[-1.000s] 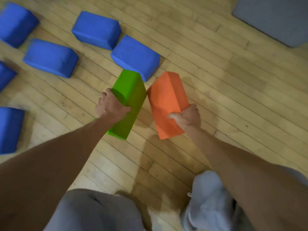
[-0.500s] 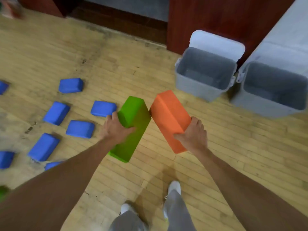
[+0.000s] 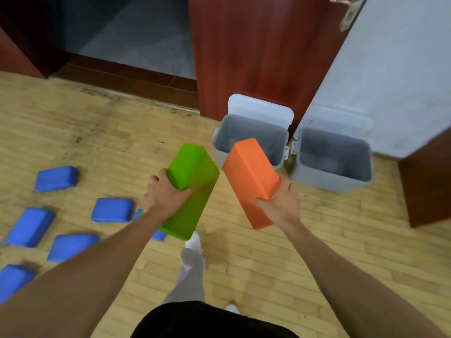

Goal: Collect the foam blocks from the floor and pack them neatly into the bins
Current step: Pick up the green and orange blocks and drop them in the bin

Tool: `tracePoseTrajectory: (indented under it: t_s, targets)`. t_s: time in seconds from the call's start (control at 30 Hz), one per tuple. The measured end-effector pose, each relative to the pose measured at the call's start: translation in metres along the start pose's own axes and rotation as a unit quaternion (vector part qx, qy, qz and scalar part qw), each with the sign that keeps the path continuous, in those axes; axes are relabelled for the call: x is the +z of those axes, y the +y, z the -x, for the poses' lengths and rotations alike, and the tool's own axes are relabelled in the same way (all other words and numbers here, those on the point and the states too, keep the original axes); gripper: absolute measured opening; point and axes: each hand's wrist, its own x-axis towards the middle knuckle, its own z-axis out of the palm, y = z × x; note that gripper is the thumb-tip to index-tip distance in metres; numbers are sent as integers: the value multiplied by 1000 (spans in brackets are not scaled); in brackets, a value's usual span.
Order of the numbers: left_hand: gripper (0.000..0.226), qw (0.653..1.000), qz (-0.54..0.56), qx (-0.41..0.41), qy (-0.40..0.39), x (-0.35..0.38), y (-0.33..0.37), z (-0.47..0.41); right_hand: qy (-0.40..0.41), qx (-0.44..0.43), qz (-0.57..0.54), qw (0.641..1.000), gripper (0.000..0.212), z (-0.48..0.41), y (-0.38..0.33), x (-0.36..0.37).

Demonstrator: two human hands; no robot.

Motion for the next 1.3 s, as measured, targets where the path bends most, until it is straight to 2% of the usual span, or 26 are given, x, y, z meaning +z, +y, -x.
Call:
tracePoseTrajectory:
  t_s: [0.17, 0.3, 0.43, 0.6, 0.77, 0.9, 1.13, 1.3]
  targets:
    - [88, 997, 66, -45, -15, 7, 11, -101, -3, 27, 13, 1000, 91, -68, -36, 25]
    - [91, 992, 95, -70, -49, -5, 30, -194, -7, 42, 19, 999, 88, -129, -84, 27]
    - [90, 993, 89, -55, -52, -22, 62, -264, 6, 48, 44, 998, 86, -193, -128, 22]
    - [91, 995, 69, -13, -75, -28, 109, -327, 16, 83, 21, 996, 94, -258, -152, 22]
    - [93, 993, 73, 38, -87, -8, 174, -378, 17, 118, -14, 993, 87, -327, -146, 18]
    - [90, 991, 82, 41, -100, 17, 232, -421, 2, 134, -8, 991, 82, -400, -126, 14]
    - [91, 991, 19, 25, -128, 73, 320, -497, -49, 183, -26, 982, 83, -519, -89, 31]
    - [90, 987, -27, 50, -148, 137, 344, -547, -56, 202, -23, 978, 78, -578, -60, 70]
